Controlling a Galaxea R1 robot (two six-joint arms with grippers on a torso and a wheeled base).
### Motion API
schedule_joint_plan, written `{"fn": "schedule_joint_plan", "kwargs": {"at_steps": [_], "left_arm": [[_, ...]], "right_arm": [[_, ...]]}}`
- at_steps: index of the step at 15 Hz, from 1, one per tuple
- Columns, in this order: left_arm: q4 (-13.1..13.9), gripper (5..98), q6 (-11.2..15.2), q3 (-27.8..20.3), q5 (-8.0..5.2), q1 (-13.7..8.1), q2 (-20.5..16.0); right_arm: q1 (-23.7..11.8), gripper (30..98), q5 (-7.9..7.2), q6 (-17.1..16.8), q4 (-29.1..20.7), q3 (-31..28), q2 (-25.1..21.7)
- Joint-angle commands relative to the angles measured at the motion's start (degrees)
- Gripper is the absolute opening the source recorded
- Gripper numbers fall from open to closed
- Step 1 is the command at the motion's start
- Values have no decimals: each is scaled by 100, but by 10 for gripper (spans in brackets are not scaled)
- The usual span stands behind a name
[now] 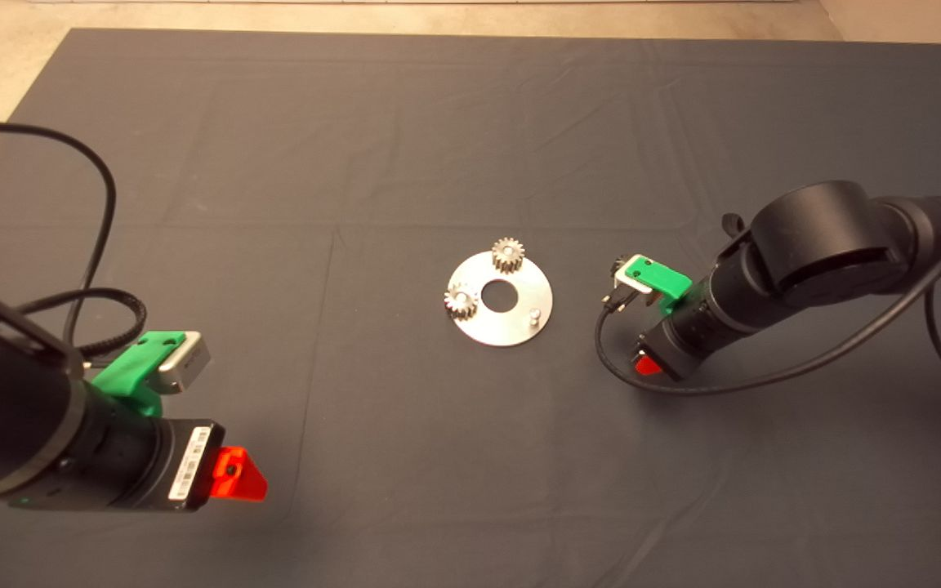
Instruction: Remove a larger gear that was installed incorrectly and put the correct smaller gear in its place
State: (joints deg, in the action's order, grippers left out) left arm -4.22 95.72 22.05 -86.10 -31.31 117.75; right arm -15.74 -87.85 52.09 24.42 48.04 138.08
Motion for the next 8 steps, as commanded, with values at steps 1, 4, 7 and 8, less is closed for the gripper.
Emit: {"fn": "schedule_joint_plan", "kwargs": {"at_steps": [1,4,7,8], "left_arm": [[114,977,21,-89,-38,19,-19],[114,977,17,-89,-43,32,-19],[114,977,17,-89,-47,28,-19],[114,977,17,-89,-39,36,-19]], "right_arm": [[-53,476,-716,-41,-51,-77,-13],[-53,477,-716,-41,-51,-77,-17],[-53,477,-716,-41,-51,-73,-30],[-53,477,-716,-41,-51,-69,-21]]}}
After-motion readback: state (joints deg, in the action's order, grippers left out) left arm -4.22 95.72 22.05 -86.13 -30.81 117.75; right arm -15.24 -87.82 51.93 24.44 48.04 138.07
